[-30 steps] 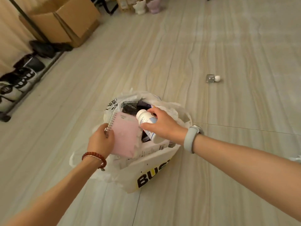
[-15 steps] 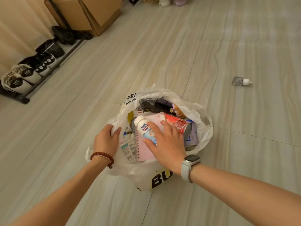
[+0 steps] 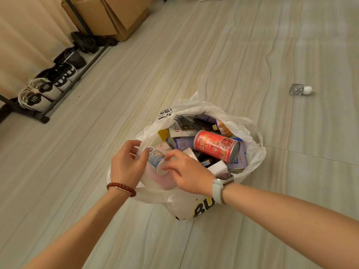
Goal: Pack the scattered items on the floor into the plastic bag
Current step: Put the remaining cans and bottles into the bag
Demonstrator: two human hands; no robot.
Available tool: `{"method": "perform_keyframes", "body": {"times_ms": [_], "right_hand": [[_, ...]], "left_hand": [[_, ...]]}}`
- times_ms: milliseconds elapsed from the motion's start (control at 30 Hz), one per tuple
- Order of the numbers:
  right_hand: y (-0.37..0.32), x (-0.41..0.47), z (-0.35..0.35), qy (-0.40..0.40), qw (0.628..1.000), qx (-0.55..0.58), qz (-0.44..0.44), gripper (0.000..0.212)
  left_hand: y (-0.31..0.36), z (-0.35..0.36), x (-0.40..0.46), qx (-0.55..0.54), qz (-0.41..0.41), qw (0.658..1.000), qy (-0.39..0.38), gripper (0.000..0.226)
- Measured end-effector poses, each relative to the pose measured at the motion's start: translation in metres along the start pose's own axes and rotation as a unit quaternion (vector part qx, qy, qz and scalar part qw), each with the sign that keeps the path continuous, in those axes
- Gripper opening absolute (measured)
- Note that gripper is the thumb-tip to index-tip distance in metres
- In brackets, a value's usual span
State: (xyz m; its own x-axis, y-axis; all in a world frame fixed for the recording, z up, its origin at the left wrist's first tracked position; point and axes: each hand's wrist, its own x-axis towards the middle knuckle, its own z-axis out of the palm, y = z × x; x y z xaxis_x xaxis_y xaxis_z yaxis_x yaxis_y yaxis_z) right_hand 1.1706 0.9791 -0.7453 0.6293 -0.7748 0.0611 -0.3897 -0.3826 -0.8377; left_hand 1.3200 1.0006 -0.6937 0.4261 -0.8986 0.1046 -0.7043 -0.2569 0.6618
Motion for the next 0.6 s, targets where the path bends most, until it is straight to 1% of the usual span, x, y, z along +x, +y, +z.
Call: {"method": "perform_keyframes", "body": {"times_ms": [33,67,133,200,300,400,500,567,600], "right_hand": [[0.004,-0.008,-0.003,-0.005,1.000,-0.017,-0.009,0.033],[0.007,-0.014,-0.009,0.009,1.000,-0.024,-0.007,0.035],[0.015,-0.025,-0.028,0.065,0.997,-0.033,0.012,0.036],[0.025,-0.042,-0.052,0.122,0.990,-0.049,0.044,0.034],[0.044,-0.079,-0.088,0.178,0.976,-0.069,0.101,0.036],[0.069,-0.135,-0.118,0.223,0.956,-0.099,0.161,0.039],[0.096,-0.211,-0.146,0.265,0.920,-0.146,0.250,0.036],[0.112,-0.267,-0.161,0.300,0.880,-0.169,0.328,0.033],[0.120,-0.294,-0.168,0.325,0.852,-0.175,0.373,0.031]], "left_hand": [[0.001,0.001,-0.001,0.028,0.018,0.999,-0.009,0.022],[0.003,0.002,-0.002,0.060,0.046,0.997,-0.007,0.028],[0.013,0.007,-0.004,0.123,0.127,0.984,0.013,0.035],[0.033,0.021,-0.010,0.165,0.196,0.967,0.006,0.037],[0.071,0.057,-0.024,0.158,0.252,0.953,-0.056,0.043],[0.106,0.108,-0.048,0.134,0.299,0.935,-0.137,0.041],[0.136,0.163,-0.079,0.115,0.344,0.902,-0.235,0.037],[0.154,0.198,-0.103,0.101,0.366,0.878,-0.291,0.041],[0.164,0.214,-0.116,0.093,0.370,0.868,-0.317,0.043]]}}
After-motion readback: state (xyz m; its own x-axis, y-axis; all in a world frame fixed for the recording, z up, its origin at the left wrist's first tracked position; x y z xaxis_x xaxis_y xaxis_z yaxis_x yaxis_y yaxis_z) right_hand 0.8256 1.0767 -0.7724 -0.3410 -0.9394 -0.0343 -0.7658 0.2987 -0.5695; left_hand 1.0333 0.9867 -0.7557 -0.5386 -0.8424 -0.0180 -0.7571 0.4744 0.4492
